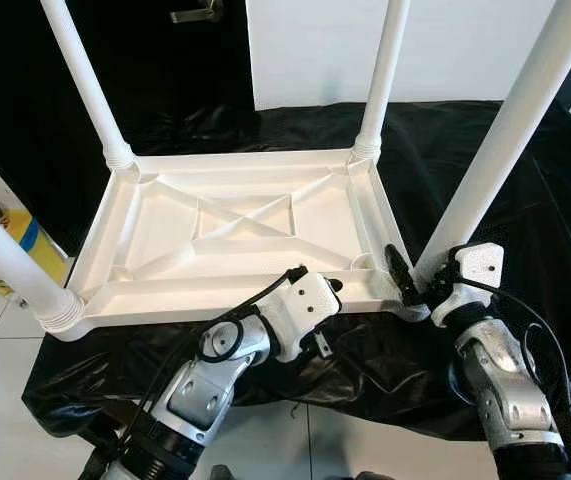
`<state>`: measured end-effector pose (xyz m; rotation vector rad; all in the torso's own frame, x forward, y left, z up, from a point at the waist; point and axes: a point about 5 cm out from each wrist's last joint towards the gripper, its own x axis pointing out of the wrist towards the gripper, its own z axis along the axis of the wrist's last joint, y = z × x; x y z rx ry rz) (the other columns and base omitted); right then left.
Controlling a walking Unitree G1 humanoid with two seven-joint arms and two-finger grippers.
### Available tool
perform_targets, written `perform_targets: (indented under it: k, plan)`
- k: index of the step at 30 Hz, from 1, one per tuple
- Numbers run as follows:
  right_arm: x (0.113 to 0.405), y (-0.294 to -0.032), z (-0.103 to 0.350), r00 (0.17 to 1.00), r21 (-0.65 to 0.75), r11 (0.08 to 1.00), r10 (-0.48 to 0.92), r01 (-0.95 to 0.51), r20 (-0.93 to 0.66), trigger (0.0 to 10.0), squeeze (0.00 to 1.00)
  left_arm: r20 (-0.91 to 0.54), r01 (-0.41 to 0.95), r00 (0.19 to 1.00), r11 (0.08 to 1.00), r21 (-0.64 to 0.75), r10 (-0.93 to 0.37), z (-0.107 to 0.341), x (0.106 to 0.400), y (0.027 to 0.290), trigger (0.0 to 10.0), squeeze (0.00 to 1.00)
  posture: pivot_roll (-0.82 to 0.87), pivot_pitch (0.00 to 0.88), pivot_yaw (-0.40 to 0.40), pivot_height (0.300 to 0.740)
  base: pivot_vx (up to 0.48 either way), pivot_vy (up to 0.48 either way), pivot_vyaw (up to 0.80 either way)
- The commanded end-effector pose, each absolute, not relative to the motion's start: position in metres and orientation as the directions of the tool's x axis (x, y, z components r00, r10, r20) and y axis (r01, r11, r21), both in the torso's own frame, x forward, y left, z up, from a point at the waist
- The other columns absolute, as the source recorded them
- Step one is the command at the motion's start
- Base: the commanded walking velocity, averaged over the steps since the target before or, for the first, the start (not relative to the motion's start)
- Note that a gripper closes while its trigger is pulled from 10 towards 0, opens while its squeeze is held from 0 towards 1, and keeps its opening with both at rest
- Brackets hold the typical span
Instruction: Building children table
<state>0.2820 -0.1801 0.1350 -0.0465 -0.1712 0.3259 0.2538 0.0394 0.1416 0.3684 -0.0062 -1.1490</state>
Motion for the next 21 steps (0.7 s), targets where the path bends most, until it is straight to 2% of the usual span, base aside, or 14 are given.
perform_targets:
  k: [1,3,9,10,11,12,13,18,19,20,21]
  plan:
    - [0.285,-0.180,0.130,0.922,-0.076,0.929,0.368,-0.361,0.120,10.0,0.00,-0.176,0.894,0.403,0.344,0.288,-0.898,0.142,0.254,0.038,10.0,0.00,-0.02,0.032,0.000,0.740,0.000,0.000,0.00]
    - [0.293,-0.180,0.126,0.893,-0.079,0.894,0.445,-0.440,0.066,10.0,0.00,-0.170,0.893,0.403,0.346,0.288,-0.899,0.144,0.255,0.036,10.0,0.00,-0.02,0.028,-0.002,0.740,0.000,0.000,0.00]
    - [0.299,-0.184,0.120,0.866,-0.100,0.862,0.500,-0.496,0.011,10.0,0.00,-0.166,0.893,0.402,0.346,0.288,-0.900,0.143,0.255,0.033,10.0,0.00,-0.01,0.023,-0.009,0.740,0.000,0.000,0.00]
    - [0.300,-0.184,0.119,0.862,-0.101,0.858,0.507,-0.504,0.006,9.0,0.00,-0.165,0.893,0.402,0.346,0.289,-0.901,0.143,0.255,0.033,10.0,0.00,-0.01,0.022,-0.011,0.740,0.000,0.000,0.00]
    - [0.300,-0.184,0.119,0.862,-0.101,0.858,0.507,-0.504,0.006,9.0,0.00,-0.165,0.893,0.402,0.346,0.289,-0.901,0.143,0.255,0.033,10.0,0.00,-0.01,0.022,-0.011,0.740,0.000,0.000,0.00]
    - [0.300,-0.185,0.119,0.860,-0.098,0.856,0.510,-0.508,0.001,1.5,0.00,-0.162,0.893,0.402,0.347,0.287,-0.901,0.144,0.254,0.033,10.0,0.00,-0.01,0.025,-0.010,0.740,0.000,0.000,0.00]
    - [0.300,-0.186,0.117,0.858,-0.099,0.854,0.513,-0.511,-0.004,0.0,0.00,-0.162,0.893,0.402,0.347,0.285,-0.901,0.143,0.253,0.033,10.0,0.00,-0.01,0.027,-0.009,0.740,0.000,0.000,0.00]
    - [0.298,-0.189,0.113,0.856,-0.091,0.852,0.517,-0.516,-0.019,0.0,0.00,-0.163,0.894,0.403,0.349,0.283,-0.900,0.142,0.253,0.034,10.0,0.00,-0.01,0.028,-0.007,0.740,0.000,0.000,0.00]
    - [0.298,-0.190,0.112,0.861,-0.086,0.857,0.508,-0.507,-0.020,3.4,0.00,-0.164,0.893,0.405,0.351,0.282,-0.899,0.143,0.253,0.034,10.0,0.00,-0.01,0.029,-0.008,0.740,0.000,0.000,0.00]
    - [0.297,-0.190,0.111,0.875,-0.067,0.873,0.484,-0.484,-0.012,10.0,0.00,-0.162,0.892,0.408,0.354,0.283,-0.898,0.143,0.254,0.034,10.0,0.00,-0.01,0.028,-0.010,0.740,0.000,0.000,0.00]
    - [0.297,-0.190,0.111,0.875,-0.067,0.873,0.484,-0.484,-0.012,10.0,0.00,-0.162,0.892,0.408,0.354,0.283,-0.898,0.143,0.254,0.034,10.0,0.00,-0.01,0.028,-0.010,0.740,0.000,0.000,0.00]
